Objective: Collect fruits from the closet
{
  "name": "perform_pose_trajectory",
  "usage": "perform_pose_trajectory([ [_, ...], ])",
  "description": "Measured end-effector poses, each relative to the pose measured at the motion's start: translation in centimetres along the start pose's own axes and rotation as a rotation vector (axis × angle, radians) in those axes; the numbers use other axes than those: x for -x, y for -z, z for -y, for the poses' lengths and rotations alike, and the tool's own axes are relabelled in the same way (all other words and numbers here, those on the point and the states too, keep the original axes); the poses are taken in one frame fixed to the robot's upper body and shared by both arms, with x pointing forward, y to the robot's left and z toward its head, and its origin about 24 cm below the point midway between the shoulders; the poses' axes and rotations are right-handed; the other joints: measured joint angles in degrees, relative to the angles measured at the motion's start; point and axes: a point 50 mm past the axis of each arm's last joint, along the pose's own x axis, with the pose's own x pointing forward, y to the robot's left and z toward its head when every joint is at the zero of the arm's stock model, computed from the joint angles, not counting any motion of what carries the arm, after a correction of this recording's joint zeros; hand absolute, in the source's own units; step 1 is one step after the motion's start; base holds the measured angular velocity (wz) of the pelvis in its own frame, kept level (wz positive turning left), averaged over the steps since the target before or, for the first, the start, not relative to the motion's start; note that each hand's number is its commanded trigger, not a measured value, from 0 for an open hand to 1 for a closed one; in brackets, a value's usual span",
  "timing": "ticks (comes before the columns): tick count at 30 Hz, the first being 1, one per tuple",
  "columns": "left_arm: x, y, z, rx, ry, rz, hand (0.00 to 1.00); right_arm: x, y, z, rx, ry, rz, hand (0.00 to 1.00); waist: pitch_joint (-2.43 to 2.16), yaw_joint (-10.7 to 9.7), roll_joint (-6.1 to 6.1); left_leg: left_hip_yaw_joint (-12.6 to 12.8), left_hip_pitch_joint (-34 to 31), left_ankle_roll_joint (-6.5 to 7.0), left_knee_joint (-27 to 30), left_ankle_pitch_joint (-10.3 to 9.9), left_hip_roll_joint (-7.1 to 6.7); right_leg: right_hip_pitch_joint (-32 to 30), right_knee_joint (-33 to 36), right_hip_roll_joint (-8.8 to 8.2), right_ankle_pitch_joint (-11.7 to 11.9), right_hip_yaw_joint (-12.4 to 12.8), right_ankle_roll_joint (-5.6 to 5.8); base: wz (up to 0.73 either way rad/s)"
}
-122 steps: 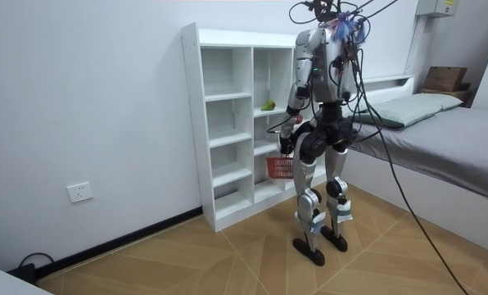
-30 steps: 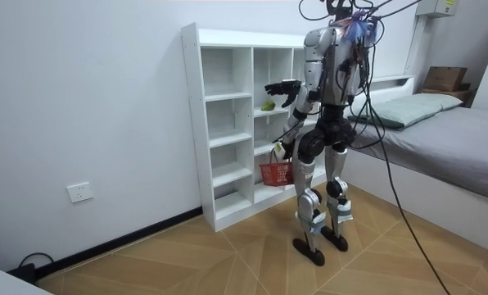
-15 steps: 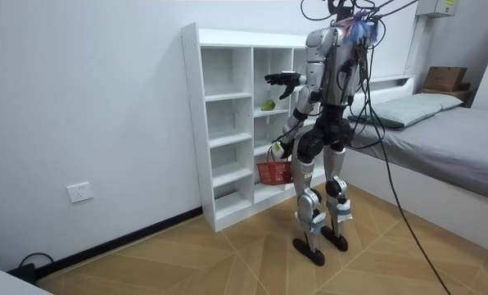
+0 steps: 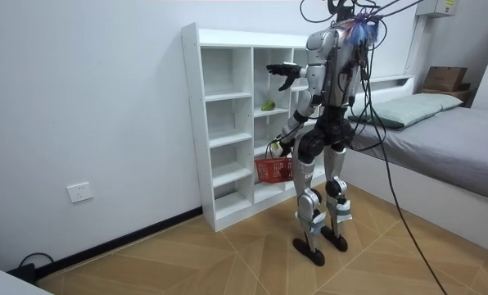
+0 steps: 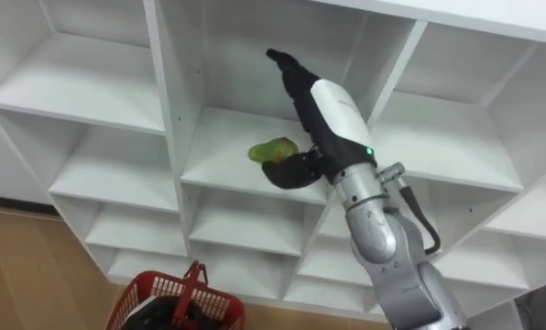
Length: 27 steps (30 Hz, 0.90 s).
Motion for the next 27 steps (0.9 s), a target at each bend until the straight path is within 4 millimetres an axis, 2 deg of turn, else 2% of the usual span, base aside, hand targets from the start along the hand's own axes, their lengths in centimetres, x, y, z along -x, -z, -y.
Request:
perform_pose_trajectory([
  [2, 0.1, 0.2, -0.2, 0.005, -0.004, -0.011, 1.0, -0.5, 0.3, 0.3, -0.069, 0.012, -0.014, 0.0, 0.08, -0.1, 0.0, -0.3, 0.4, -0.02, -0.1, 0.0, 0.0, 0.5, 0.0, 0.0, 0.0, -0.3, 0.0, 0.06],
  [6, 0.1, 0.2, -0.5, 0.004, -0.01, -0.025, 1.0, -1.0, 1.3, 0.2, -0.093, 0.005, -0.063, 0.0, 0.23, 0.0, -0.43, -1.5, 0.5, -0.02, -0.2, 0.0, -0.19, 1.2, 0.0, -0.07, 0.0, -1.4, 0.01, 0.17],
  [13, 0.2, 0.1, -0.9, -0.006, 0.001, -0.058, 1.0, -1.5, 2.0, 0.2, -0.081, 0.001, -0.118, 0.0, -0.06, 0.3, -1.24, -2.6, 0.4, 0.03, 0.2, 0.1, -0.49, 1.1, -0.1, -0.15, 0.0, -1.0, 0.02, 0.08],
  [18, 0.2, -0.2, -1.0, -0.009, 0.002, -0.05, 1.0, -2.1, 2.6, 0.2, -0.104, -0.012, -0.164, 0.0, 0.05, 0.9, -1.99, -2.7, 0.7, 0.04, 0.4, 0.1, -0.59, 1.6, -0.1, -0.19, 0.0, 0.5, 0.02, 0.02],
  [27, 0.1, 0.0, -0.3, -0.024, 0.036, -0.075, 1.0, -2.3, 4.5, -1.4, -0.167, -0.129, -0.288, 0.0, 0.35, 1.8, -2.15, -3.9, 0.1, 0.11, 0.8, 0.0, -0.78, 1.8, 0.0, -0.11, 0.0, 0.3, 0.07, 0.05],
])
